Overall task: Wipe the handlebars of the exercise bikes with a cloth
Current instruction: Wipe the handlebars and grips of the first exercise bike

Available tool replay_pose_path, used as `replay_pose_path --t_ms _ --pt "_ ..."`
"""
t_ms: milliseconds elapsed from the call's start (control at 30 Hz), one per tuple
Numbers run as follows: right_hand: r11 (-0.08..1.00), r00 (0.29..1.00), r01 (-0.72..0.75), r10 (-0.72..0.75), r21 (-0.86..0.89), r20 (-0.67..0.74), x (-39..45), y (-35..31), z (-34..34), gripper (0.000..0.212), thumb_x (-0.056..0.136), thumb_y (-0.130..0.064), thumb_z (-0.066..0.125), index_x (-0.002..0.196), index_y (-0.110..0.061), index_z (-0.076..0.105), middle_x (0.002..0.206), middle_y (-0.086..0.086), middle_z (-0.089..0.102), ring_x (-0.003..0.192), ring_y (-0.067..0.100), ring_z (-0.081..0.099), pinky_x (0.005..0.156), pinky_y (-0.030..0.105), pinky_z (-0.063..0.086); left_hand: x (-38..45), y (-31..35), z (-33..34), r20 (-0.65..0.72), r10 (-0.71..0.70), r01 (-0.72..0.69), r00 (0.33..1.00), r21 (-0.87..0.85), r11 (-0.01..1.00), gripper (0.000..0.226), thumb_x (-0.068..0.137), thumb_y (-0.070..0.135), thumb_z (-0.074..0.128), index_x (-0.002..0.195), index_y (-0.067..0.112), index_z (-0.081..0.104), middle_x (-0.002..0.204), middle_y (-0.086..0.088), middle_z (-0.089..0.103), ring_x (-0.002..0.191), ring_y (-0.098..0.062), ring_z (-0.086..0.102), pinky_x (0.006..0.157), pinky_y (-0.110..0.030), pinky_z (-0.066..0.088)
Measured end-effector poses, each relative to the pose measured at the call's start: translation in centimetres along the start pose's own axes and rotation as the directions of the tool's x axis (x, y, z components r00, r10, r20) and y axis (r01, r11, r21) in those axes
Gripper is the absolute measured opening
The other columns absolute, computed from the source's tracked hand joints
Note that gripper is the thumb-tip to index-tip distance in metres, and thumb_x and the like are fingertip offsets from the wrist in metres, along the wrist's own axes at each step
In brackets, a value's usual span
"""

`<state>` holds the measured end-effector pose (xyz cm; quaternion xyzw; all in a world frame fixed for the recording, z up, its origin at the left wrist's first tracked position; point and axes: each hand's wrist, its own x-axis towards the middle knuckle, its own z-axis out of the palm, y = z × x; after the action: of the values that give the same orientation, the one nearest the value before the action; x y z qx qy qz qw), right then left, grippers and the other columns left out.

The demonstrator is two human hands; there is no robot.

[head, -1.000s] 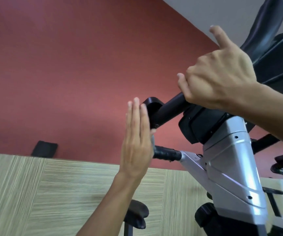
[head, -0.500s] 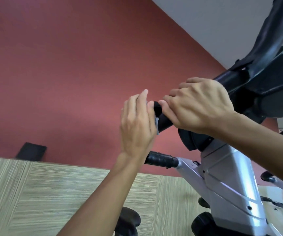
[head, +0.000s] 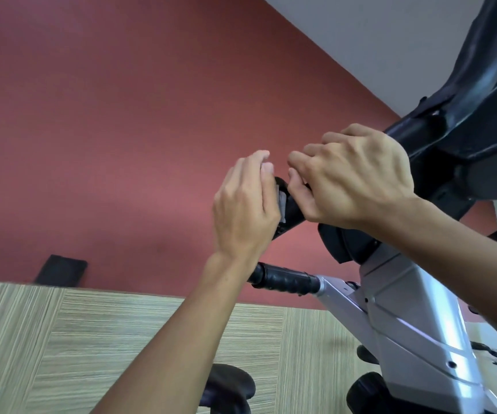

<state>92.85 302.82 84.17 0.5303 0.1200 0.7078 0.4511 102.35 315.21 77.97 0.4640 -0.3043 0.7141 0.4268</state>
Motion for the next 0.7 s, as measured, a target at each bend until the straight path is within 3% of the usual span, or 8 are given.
replay_pose_path --t_ms 200,367,467,567,700 --pt "0.999 0.999 -0.023 0.021 0.027 0.040 0.2 -0.2 -0.4 0.038 0.098 -0.030 0.035 0.069 -0.016 0.055 0.066 0.004 0.064 0.064 0.029 0.056 0.074 0.042 0.046 -2.2 -2.2 -1.1 -0.033 -0.153 0.153 0.988 0.011 0.988 0.044 0.105 0.027 0.029 0.120 0.005 0.064 0.113 -0.005 0.068 0.103 -0.023 0.064 0.085 -0.041 0.050" --pt "0.996 0.998 -0.058 0.059 0.074 -0.012 0.0 -0.2 -1.4 0.028 0.096 -0.024 0.037 0.073 -0.016 0.050 0.071 0.004 0.062 0.069 0.028 0.051 0.081 0.043 0.045 1.0 2.8 0.6 -0.003 0.024 -0.024 1.000 -0.036 0.999 0.043 0.105 0.026 0.030 0.112 0.006 0.068 0.103 -0.003 0.069 0.094 -0.024 0.062 0.076 -0.036 0.047" --pt "0.977 0.997 -0.026 0.010 0.213 0.072 0.7 0.3 -3.3 0.029 0.094 -0.028 0.034 0.090 -0.013 0.059 0.089 0.004 0.062 0.087 0.029 0.053 0.090 0.044 0.042 0.2 0.5 -0.4 0.042 0.051 -0.049 0.998 -0.035 0.998 0.043 0.107 0.028 0.031 0.117 0.006 0.066 0.108 -0.003 0.068 0.095 -0.023 0.064 0.074 -0.036 0.050" --pt "0.971 0.994 -0.075 0.053 0.227 0.099 1.4 3.3 -5.4 0.031 0.092 -0.030 0.035 0.095 -0.015 0.062 0.093 0.001 0.060 0.093 0.029 0.054 0.100 0.042 0.038 -1.8 -1.7 -1.8 0.049 -0.077 0.073 0.996 0.066 0.995 0.042 0.107 0.028 0.030 0.119 0.010 0.067 0.114 -0.001 0.068 0.099 -0.021 0.065 0.081 -0.031 0.051" --pt "0.977 0.976 -0.167 0.145 0.130 0.165 0.5 11.1 -6.4 0.038 0.097 -0.032 0.033 0.096 -0.016 0.067 0.099 0.002 0.068 0.099 0.028 0.057 0.110 0.042 0.034 -1.5 1.0 -0.8 -0.039 -0.074 0.077 0.997 0.090 0.993 0.039 0.106 0.021 0.030 0.105 0.006 0.066 0.105 -0.004 0.068 0.096 -0.022 0.061 0.076 -0.031 0.048"
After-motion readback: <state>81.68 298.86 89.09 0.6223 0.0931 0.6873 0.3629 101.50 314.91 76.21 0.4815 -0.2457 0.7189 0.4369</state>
